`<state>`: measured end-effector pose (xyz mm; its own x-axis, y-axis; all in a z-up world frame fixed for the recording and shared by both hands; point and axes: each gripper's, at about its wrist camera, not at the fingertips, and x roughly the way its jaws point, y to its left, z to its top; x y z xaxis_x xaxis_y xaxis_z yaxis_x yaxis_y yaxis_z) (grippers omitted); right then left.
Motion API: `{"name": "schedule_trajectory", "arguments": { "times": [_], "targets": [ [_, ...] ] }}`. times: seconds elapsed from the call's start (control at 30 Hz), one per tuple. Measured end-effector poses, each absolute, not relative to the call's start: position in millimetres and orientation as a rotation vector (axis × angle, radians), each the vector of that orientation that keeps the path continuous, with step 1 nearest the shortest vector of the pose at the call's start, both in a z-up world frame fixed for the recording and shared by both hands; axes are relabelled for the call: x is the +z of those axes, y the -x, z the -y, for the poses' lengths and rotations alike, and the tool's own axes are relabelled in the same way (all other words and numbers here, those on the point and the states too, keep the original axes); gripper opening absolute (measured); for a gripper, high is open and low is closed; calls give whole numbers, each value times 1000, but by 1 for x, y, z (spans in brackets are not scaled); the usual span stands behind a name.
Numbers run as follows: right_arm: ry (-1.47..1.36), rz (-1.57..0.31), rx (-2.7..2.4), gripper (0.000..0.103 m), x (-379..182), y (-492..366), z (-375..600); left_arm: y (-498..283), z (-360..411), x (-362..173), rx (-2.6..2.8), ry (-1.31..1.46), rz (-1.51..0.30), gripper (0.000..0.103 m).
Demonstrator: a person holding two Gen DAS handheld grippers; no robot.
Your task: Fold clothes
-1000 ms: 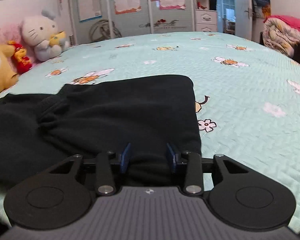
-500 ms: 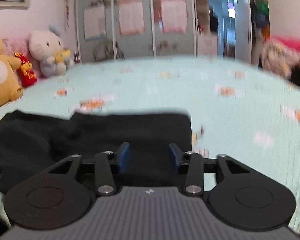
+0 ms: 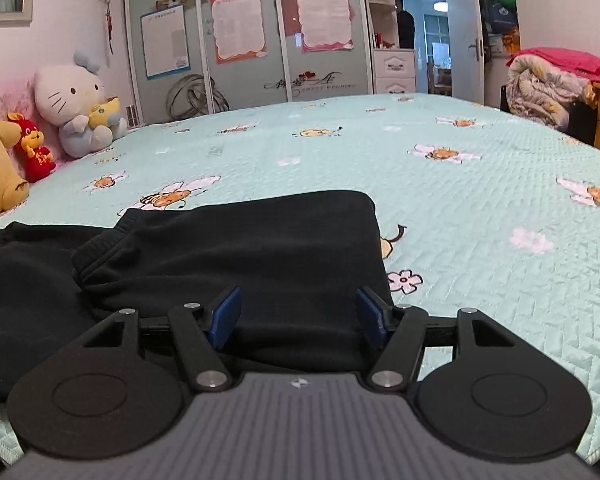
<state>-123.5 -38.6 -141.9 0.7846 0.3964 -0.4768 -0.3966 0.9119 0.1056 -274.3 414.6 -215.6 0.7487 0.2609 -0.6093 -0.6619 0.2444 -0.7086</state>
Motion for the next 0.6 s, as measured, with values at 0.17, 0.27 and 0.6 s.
{"name": "schedule_trajectory", "arguments": {
  "times": [0.17, 0.27, 0.6],
  "targets": [
    [44, -510, 422, 64, -143, 131, 28, 253, -437, -227, 595, 1228, -323, 103],
    [54, -503, 417, 64, -143, 130, 23, 239, -438, -225, 593, 1212, -324, 103],
    [67, -515, 408, 65, -150, 126, 14, 232, -422, -200, 634, 1150, -252, 33]
  ]
}}
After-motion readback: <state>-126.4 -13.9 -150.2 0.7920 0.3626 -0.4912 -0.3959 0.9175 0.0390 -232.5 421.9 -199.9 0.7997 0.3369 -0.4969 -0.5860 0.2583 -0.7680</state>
